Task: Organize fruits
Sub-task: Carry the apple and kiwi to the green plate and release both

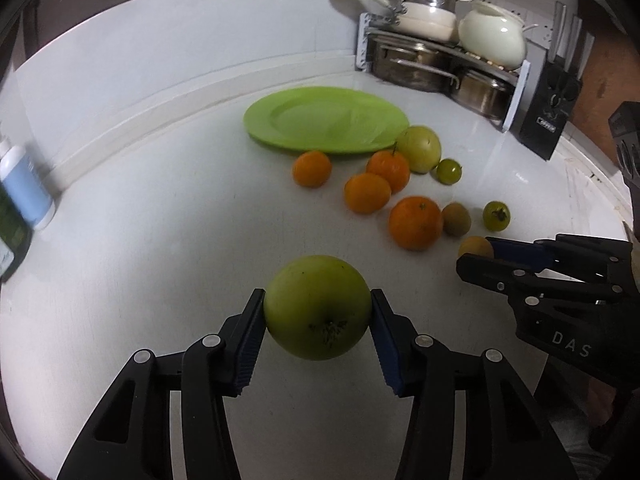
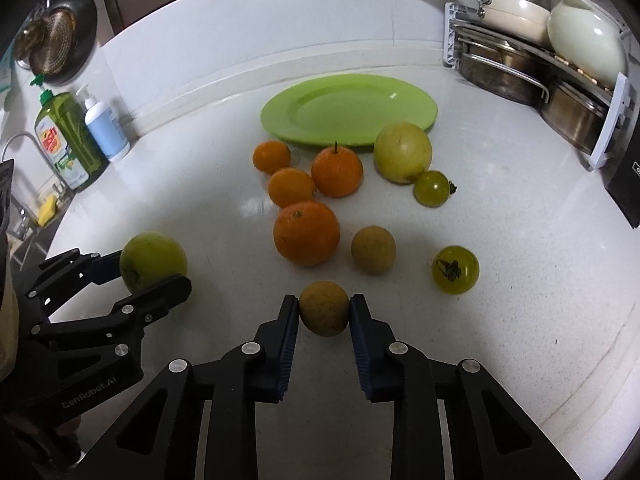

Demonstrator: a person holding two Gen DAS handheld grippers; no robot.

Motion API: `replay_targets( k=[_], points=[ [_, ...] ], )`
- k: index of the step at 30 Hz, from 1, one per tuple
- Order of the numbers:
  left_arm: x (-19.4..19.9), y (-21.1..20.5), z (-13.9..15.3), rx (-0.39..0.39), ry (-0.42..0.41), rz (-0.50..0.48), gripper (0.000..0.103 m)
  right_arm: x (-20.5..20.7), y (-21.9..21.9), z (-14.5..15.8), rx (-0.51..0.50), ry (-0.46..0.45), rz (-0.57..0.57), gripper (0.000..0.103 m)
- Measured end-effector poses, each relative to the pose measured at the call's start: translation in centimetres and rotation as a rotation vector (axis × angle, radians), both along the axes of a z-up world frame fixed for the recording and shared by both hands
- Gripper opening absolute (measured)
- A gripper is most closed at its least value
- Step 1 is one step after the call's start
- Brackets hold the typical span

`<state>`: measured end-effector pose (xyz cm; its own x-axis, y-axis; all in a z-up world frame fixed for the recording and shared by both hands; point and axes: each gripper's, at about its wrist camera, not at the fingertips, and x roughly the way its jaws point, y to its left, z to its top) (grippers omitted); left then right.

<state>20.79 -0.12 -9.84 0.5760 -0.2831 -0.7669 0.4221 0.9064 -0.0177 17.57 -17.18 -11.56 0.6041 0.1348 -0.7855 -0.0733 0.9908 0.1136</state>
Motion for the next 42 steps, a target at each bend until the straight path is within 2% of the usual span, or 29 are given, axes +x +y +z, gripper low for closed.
replay_targets(
  k=[9, 17, 21, 34, 42],
  points=[
    [1.9, 0.0, 2.4, -0.033, -0.058, -0.060, 0.050, 0.9, 0.8, 2.5, -0.030, -0.078, -0.030, 0.027],
    [3.8, -1.2, 4.0, -0.058, -0.103, -0.014, 0.050, 4.2, -0.9, 5.3, 0.006, -0.136, 0.007, 0.027],
    [5.0, -2.3, 4.8, -0.063, -0.115, 0.007, 0.050, 5.6, -1.6, 6.3, -0.016, -0.167, 0.037, 0.027],
    [8.2, -6.9, 6.0, -0.054, -0.136, 0.047, 0.050, 11.4, -4.6, 7.4, -0.004, -0.149, 0.143, 0.027],
    [11.8, -8.5, 5.0, -0.032, -0.079, 0.038, 0.050, 15.5, -5.8, 6.5, 0.005, -0.101, 0.175, 0.027]
  ],
)
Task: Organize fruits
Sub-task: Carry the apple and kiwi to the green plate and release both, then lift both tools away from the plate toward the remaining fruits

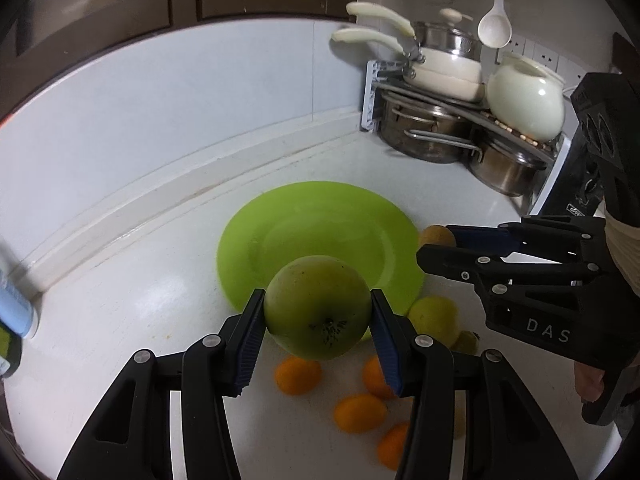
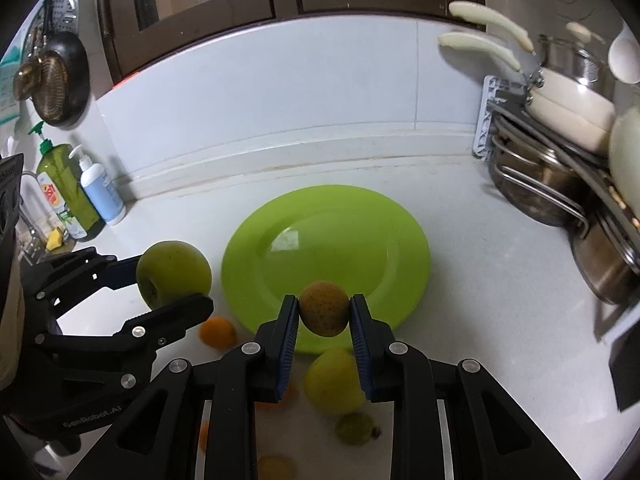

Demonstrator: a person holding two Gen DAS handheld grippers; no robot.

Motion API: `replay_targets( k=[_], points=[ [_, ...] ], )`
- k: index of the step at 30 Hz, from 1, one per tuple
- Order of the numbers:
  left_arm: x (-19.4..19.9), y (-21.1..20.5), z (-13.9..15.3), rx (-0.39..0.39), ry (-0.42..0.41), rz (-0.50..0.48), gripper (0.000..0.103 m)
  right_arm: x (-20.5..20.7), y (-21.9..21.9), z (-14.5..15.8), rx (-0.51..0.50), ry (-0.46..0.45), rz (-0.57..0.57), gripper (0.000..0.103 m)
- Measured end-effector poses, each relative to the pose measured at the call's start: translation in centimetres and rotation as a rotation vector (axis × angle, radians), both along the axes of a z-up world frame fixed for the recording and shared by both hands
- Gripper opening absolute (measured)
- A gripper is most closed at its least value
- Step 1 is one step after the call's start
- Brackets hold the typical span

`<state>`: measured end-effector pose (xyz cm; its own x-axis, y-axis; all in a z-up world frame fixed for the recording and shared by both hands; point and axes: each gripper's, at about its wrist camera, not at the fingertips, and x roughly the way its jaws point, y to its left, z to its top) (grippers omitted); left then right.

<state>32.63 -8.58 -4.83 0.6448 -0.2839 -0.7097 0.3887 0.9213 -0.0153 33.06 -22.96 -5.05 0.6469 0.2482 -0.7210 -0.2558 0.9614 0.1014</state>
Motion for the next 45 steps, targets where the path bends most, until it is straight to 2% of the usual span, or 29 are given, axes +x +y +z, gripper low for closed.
replay_targets(
  k=[13, 26, 29, 30, 38, 40, 45],
  points=[
    [6.1, -1.0, -3.5, 0.035, 0.103, -0.021, 0.050, 5.9, -0.1, -3.5, 0.001, 0.132, 0.038, 0.027],
    [7.2, -1.1, -6.0, 0.058, 0.173, -0.017, 0.050, 7.7, 0.2, -5.8, -0.021, 0.205, 0.068, 0.029],
    [6.9, -0.8, -5.4, 0.042, 0.150, -0.008, 0.054, 7.6, 0.0, -5.6, -0.018, 0.197, 0.054, 0.039],
    [6.7, -0.8, -5.1, 0.046, 0.134, 0.001, 0.058, 7.3, -0.1, -5.4, -0.020, 0.187, 0.050, 0.039],
    [3.9, -0.2, -2.4, 0.039, 0.047, 0.031, 0.067, 4.9, -0.7, -3.1, -0.025, 0.116, 0.000, 0.040],
    [2.9, -0.1, -1.5, 0.033, 0.023, 0.034, 0.072, 3.9, -0.8, -2.3, -0.030, 0.089, -0.015, 0.044],
    [0.3, 0.5, 0.6, 0.011, -0.034, 0.036, 0.076, 1.2, -0.5, -0.2, -0.038, 0.018, -0.043, 0.050]
  ],
)
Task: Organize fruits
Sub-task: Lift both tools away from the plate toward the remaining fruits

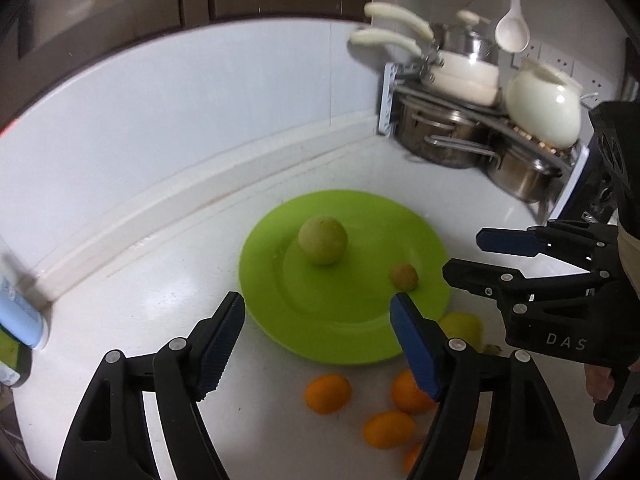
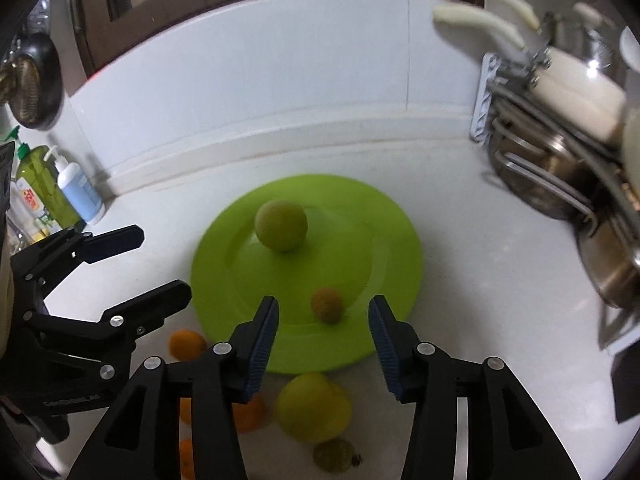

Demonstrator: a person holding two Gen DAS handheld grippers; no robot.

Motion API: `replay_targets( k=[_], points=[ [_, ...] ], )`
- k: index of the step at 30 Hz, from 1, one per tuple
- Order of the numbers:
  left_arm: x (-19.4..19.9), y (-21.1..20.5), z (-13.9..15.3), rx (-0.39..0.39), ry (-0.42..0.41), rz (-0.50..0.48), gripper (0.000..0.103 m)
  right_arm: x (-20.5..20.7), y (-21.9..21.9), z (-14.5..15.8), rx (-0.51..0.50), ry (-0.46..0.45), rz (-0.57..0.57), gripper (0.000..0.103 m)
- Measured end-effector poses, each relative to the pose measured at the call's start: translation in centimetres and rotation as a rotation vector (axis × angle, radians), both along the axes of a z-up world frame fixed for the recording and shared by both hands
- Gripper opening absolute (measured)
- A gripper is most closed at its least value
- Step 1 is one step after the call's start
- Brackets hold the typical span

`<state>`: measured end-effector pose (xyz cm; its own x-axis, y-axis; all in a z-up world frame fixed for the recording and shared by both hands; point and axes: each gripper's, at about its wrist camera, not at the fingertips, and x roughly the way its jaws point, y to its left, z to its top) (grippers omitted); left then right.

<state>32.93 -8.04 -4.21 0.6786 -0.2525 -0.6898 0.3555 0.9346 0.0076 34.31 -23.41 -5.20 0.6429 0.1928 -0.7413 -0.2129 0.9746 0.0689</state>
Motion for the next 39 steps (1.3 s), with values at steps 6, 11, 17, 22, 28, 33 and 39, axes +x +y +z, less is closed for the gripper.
replay_targets(
  k=[6, 11, 17, 22, 28, 33, 39],
  points=[
    [-3.0, 0.9, 2.2, -0.014, -0.062, 0.003, 0.086, -3.4, -0.2, 2.4, -0.002, -0.077, -0.047, 0.065],
    [-5.6, 1.7, 3.6, -0.034, -0.106, 0.008, 0.091, -6.2, -0.4, 3.8, -0.014, -0.132, -0.087, 0.071],
    [-8.2, 1.7, 4.3, -0.040, -0.134, -0.001, 0.094, -9.6, -0.3, 4.9, -0.025, -0.199, -0.102, 0.076],
    [-10.2, 1.9, 4.5, -0.058, -0.135, -0.014, 0.096, -12.3, 0.2, 5.6, -0.040, -0.240, -0.102, 0.077],
    [-12.3, 1.7, 4.5, -0.055, -0.155, -0.036, 0.096, -14.7, 0.3, 5.2, -0.043, -0.244, -0.103, 0.077],
    [-14.1, 1.3, 4.2, -0.029, -0.189, -0.045, 0.096, -16.2, 0.1, 4.5, -0.044, -0.231, -0.122, 0.077],
    [-15.0, 1.1, 2.7, -0.019, -0.157, -0.070, 0.096, -17.4, -0.4, 3.3, -0.058, -0.199, -0.147, 0.077]
  ],
)
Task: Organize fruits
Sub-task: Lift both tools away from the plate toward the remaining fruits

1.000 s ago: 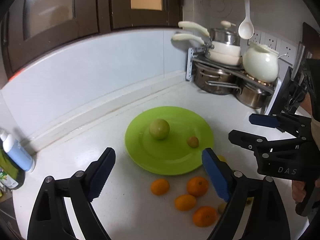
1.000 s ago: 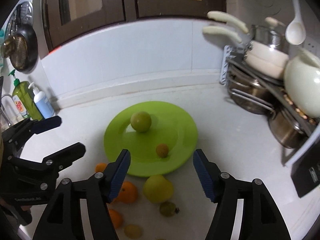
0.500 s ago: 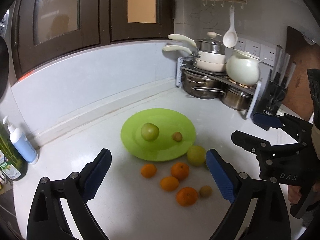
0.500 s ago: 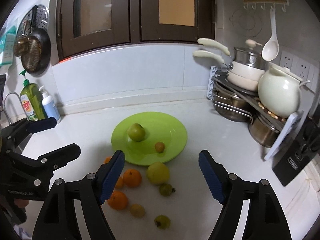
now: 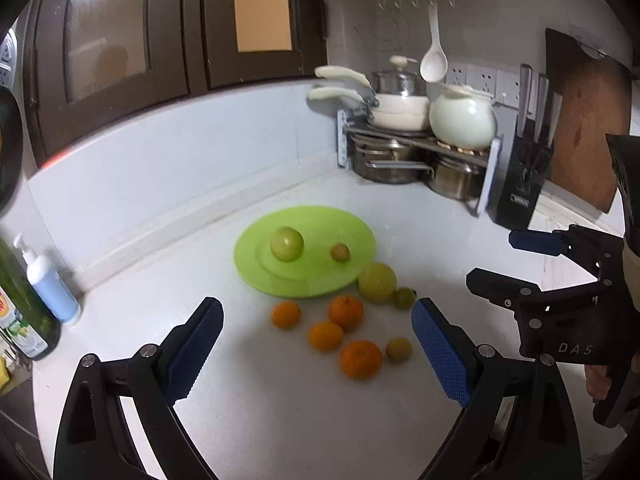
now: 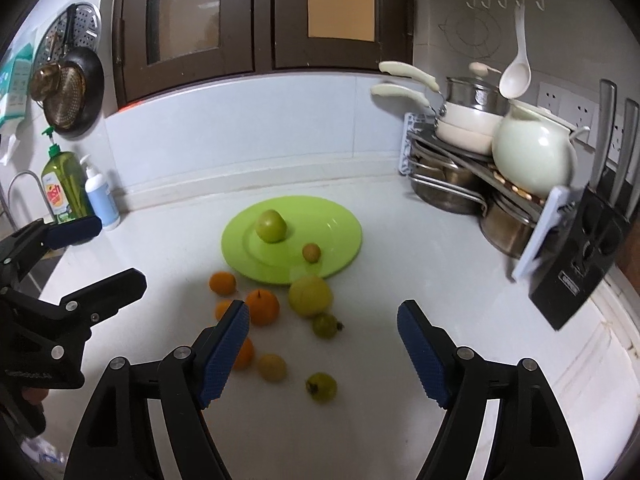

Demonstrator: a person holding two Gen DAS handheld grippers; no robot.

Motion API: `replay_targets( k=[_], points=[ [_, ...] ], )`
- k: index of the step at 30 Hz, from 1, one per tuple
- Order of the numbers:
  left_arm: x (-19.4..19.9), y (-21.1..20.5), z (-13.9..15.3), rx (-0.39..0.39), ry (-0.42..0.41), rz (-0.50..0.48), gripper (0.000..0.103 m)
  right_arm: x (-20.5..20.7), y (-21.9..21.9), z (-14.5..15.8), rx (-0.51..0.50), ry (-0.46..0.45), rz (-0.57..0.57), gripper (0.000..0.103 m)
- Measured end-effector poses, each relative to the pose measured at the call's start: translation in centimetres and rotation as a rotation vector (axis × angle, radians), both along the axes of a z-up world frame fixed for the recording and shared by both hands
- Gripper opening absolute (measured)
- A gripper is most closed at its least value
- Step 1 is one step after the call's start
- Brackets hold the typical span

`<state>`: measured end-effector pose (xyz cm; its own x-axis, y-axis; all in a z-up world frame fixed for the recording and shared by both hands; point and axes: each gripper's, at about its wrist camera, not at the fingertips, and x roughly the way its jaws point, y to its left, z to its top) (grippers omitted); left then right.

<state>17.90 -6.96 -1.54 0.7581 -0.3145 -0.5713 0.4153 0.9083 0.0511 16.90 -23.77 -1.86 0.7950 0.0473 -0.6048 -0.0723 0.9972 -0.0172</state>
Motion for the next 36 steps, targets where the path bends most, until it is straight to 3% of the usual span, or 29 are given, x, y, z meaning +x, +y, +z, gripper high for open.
replay_targets(
  k=[17, 29, 36],
  points=[
    [0.0, -0.9, -5.3, 0.051, 0.069, -0.087, 0.091, -0.4, 0.2, -5.1, -0.008, 0.142, 0.007, 0.077],
    [2.3, -2.1, -8.7, 0.071, 0.182, -0.137, 0.078, 1.1, -0.2, -8.0, 0.010, 0.219, 0.010, 0.076],
    [3.8, -3.1, -9.8, 0.069, 0.225, -0.148, 0.071, 2.3, -0.5, -9.3, 0.029, 0.256, 0.017, 0.067]
  ],
)
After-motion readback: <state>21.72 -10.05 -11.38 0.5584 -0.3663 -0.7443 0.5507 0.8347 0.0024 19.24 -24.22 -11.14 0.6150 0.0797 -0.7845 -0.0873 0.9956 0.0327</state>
